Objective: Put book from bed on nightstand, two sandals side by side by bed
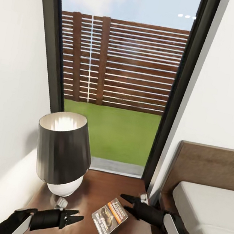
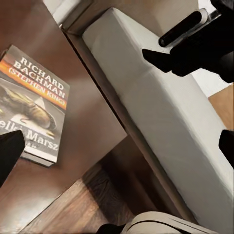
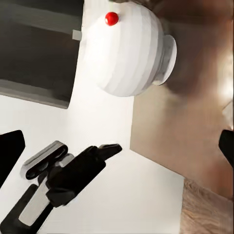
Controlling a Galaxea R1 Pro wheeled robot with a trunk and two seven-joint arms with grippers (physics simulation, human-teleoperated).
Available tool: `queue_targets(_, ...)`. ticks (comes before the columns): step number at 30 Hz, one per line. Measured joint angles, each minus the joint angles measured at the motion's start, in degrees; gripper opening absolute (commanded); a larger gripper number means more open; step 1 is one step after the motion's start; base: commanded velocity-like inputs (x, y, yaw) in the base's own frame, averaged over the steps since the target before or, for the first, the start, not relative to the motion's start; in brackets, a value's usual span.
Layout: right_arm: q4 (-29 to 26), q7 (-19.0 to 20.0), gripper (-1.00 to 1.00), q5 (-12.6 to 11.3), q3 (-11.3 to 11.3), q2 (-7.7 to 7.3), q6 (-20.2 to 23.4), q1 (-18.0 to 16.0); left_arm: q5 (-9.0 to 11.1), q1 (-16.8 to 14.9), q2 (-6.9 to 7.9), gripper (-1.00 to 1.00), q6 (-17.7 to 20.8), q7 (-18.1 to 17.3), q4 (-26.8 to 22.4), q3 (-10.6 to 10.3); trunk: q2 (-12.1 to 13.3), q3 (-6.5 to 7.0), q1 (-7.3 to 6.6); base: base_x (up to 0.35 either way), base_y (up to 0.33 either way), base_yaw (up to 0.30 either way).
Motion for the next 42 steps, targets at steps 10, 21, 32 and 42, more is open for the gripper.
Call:
queue_targets(10, 1.3, 0.5, 1.0, 12.5, 0.0, -13.67, -13.3, 0.4, -2.5, 0.0, -0.34, 1.0, -4.8, 7.2, 5.2, -0.3, 4.0, 1.8, -2.2, 0.0, 0.0, 0.0)
queue_targets(21, 7.1, 0.3, 1.0, 18.6, 0.1, -14.84, -16.2, 3.1, -4.0, 0.1, -0.26, 1.0, -12.3, 7.7, 15.3, -0.1, 8.4, 3.77, -4.61, 0.0, 0.0, 0.0)
queue_targets(32, 18.9, 0.3, 1.0, 34.6, -0.1, -14.44, -27.7, 3.2, -5.0, 0.1, -0.38, 1.0, -14.2, 7.9, 18.3, -0.2, 12.8, 5.74, -7.03, 0.0, 0.0, 0.0)
queue_targets(42, 29.2, 0.1, 1.0, 35.4, -0.1, -14.43, -30.5, 3.2, -4.9, 0.1, -0.44, 1.0, -16.8, 8.0, 21.4, -0.2, 16.8, 7.54, -9.23, 0.0, 0.0, 0.0)
